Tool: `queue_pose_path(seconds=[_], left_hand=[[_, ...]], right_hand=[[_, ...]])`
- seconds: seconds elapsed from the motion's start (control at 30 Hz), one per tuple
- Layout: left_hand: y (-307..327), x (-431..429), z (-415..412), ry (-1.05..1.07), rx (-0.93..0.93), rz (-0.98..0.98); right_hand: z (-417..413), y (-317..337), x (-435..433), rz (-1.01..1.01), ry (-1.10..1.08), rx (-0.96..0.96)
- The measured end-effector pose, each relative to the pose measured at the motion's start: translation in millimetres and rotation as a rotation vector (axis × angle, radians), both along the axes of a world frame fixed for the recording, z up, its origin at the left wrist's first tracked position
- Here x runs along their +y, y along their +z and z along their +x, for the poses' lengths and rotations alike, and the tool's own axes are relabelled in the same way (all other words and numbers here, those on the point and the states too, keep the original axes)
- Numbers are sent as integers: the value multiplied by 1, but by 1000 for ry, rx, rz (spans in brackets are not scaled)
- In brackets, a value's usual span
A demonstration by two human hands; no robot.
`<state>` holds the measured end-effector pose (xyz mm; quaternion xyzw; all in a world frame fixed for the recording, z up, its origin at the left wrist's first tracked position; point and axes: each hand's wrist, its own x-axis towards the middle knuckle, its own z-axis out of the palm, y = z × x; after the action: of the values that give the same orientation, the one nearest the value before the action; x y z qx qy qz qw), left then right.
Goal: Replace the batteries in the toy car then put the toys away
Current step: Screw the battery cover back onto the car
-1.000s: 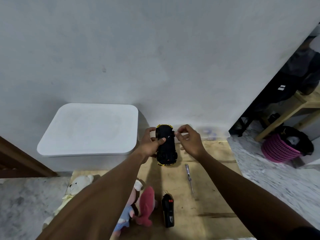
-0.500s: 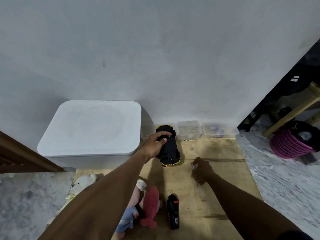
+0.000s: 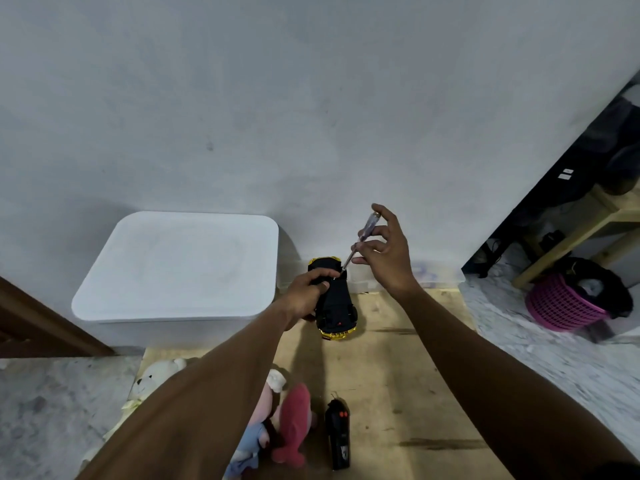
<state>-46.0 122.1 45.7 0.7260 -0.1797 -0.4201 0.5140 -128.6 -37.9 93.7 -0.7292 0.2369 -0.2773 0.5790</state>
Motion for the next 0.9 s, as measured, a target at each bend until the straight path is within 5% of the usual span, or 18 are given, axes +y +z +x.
queue_pose_path(seconds=[0.9], left_hand=[[12,13,0,-4,-17,1]], right_hand=[[4,4,29,-125,-12,-26]])
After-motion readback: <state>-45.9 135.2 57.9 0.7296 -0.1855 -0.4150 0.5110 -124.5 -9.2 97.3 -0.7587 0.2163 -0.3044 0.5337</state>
